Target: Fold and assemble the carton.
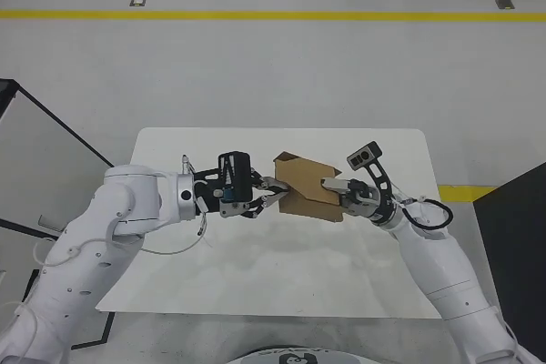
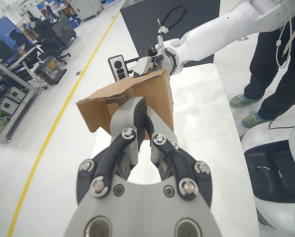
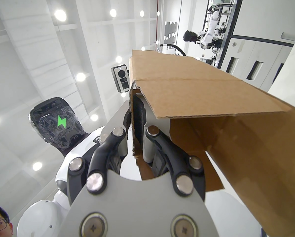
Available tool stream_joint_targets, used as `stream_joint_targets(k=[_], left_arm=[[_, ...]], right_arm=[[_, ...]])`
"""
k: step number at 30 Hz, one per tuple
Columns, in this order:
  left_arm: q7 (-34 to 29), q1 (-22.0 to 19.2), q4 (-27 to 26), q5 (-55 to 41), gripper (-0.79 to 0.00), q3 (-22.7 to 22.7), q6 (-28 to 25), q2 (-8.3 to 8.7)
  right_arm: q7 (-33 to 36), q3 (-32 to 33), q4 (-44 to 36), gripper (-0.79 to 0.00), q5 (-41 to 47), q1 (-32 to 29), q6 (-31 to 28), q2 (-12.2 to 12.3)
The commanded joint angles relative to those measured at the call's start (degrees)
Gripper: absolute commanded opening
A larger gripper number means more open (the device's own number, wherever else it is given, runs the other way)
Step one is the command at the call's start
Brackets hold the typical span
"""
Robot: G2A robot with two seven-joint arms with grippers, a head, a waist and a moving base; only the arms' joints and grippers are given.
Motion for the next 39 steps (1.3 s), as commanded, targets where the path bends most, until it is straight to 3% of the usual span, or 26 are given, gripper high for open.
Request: stream_joint_targets(k=[1,39], left_arm=[[0.06,-0.03,-0.17,-0.03,-0.785,0.32,-0.13,-0.05],[-0.13,-0.94,0.18,0.02,-0.785,1.80,0.42,-0.49]], right_arm=[[0.01,-0.18,-0.18,-0.785,0.02,-0.06,-0.04,-0.05],[0.32,-1.12,0.48,-0.785,-0.06,0.39,0.10,-0.48]])
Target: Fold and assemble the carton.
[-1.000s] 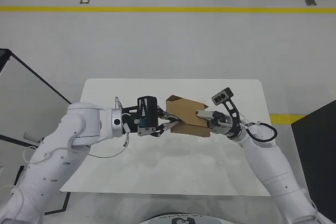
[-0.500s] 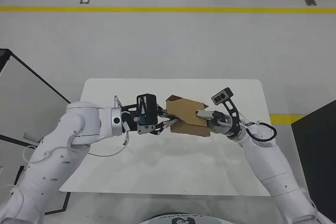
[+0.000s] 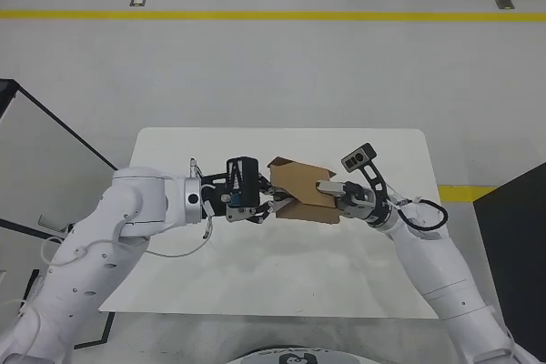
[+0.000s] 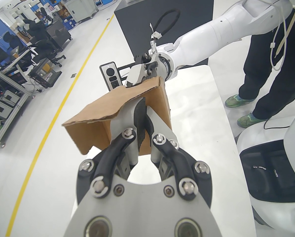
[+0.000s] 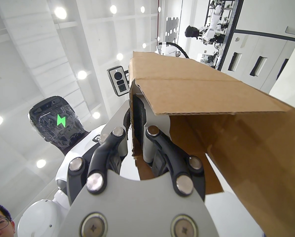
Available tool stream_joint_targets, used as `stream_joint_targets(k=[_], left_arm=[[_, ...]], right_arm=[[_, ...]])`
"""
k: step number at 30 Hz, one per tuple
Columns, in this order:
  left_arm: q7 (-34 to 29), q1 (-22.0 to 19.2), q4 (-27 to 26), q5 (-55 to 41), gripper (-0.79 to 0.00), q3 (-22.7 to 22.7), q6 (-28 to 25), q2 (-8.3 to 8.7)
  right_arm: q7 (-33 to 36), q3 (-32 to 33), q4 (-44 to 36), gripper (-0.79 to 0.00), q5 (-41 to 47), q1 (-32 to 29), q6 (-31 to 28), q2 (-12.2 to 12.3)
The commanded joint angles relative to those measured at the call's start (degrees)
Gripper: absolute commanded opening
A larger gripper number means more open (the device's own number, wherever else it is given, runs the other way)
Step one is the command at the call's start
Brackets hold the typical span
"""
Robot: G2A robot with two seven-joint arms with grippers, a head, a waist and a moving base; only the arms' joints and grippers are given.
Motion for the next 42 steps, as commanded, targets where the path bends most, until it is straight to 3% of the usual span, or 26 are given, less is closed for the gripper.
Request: stream_joint_targets(k=[1,11,21,30,39,42], left_arm=[[-0.05,-0.15,0.21,0.11,-0.785,-0.33,0.25,0.01],[0.21,-0.06,0.87,0.46,-0.785,-2.42,0.79,0.21],[0.65,-0.80,1.30,0.79,-0.785,-0.80,0.85,-0.14],[1.75,-0.81,2.23,1.51,-0.785,-4.20,2.43,0.11],[3.43,0.19,3.48,2.75,-0.785,-6.07,4.03,0.20],[2.97,0.38,3.69,3.49,-0.785,-6.25,5.76,0.14]], right_arm=[[0.01,0.25,0.28,-0.785,-0.03,0.02,0.05,0.04],[-0.24,0.77,0.90,-0.785,-4.13,0.09,1.55,0.43],[-1.15,-0.41,1.00,-0.785,-7.45,0.59,2.83,0.53],[3.29,0.78,3.32,-0.785,1.00,0.64,4.72,0.47],[9.64,-0.58,7.18,-0.785,9.17,2.45,13.79,0.10],[10.30,-0.78,7.38,-0.785,8.95,2.91,13.98,0.07]])
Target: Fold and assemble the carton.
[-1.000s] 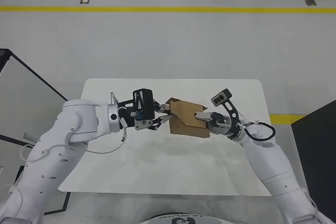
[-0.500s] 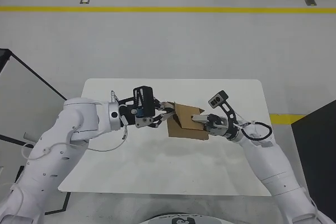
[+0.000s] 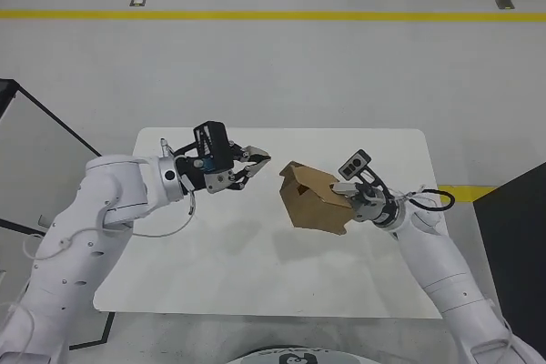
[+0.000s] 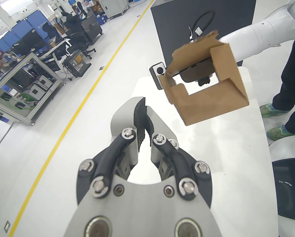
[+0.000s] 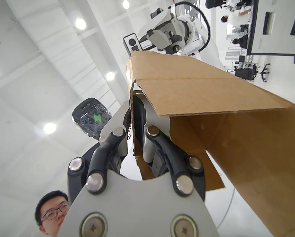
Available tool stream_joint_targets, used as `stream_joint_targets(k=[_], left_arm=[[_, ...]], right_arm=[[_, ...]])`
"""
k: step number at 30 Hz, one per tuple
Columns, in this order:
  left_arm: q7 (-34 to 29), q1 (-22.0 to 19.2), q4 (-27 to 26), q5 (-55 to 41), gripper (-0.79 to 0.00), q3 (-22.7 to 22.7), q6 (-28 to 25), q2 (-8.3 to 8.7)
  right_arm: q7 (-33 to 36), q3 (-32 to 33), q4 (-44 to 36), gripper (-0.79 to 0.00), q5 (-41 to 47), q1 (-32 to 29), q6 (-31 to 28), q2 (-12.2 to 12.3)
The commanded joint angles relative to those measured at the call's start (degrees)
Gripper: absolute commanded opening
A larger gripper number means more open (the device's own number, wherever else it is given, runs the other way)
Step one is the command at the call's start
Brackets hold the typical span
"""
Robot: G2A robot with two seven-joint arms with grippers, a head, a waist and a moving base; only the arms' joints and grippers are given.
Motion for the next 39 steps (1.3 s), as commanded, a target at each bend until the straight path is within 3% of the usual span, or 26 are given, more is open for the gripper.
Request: stream_joint_targets(k=[1,6,19,39], left_arm=[[-0.11,0.04,-0.03,0.23,-0.785,-0.06,0.67,-0.02],[0.00,0.14,-0.07,0.20,-0.785,-0.04,0.88,-0.04],[1.37,0.85,-1.01,1.46,-0.785,0.98,2.29,-0.42],[2.11,0.28,-2.30,1.99,-0.785,2.70,-0.04,-0.87]], right_arm=[[-0.07,0.02,-0.04,-0.785,-0.09,-0.02,-0.13,0.00],[-0.95,-0.05,-0.26,-0.785,0.52,-0.29,0.10,-0.06],[-2.17,-2.73,1.08,-0.785,5.79,0.71,8.64,-0.83],[-4.52,-5.07,3.69,-0.785,10.31,1.61,13.21,-1.94]])
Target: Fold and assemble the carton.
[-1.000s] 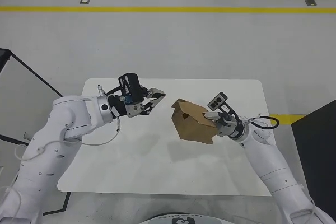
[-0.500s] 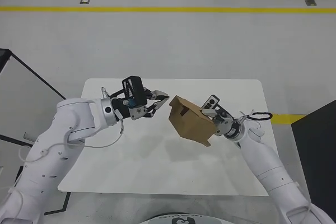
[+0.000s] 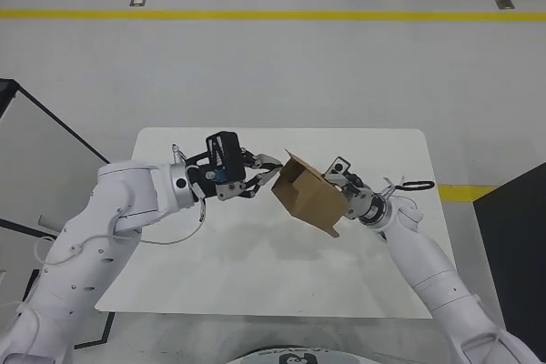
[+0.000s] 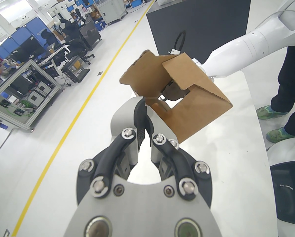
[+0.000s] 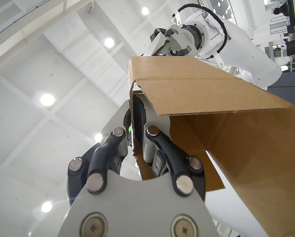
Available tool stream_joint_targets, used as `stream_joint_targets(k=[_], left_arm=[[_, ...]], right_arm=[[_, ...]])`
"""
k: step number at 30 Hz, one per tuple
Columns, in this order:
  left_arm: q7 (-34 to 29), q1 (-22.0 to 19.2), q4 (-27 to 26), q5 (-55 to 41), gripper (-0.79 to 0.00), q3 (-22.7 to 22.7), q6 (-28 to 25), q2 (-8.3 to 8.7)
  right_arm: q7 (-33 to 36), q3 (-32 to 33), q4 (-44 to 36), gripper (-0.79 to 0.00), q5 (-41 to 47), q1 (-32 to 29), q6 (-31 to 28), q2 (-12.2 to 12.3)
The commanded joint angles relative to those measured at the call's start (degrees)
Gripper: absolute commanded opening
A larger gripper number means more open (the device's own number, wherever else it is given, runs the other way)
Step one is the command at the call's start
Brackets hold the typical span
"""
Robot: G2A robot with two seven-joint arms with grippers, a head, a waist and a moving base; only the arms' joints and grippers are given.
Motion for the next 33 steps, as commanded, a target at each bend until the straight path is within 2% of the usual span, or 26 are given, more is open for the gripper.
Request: stream_joint_targets(k=[1,28,33], left_arm=[[0.09,0.06,-0.11,0.11,-0.785,0.09,-0.19,-0.03],[-1.42,0.15,-0.90,2.26,-0.785,0.85,-4.54,0.01],[-1.34,0.13,-0.58,1.84,-0.785,-0.39,-4.07,0.12]], right_arm=[[-0.16,-0.15,0.16,-0.785,0.23,0.07,0.28,-0.09],[1.43,0.08,-1.45,-0.785,-3.20,-0.44,-4.94,-0.44],[1.10,0.21,-1.48,-0.785,-3.56,-0.51,-5.44,-0.49]])
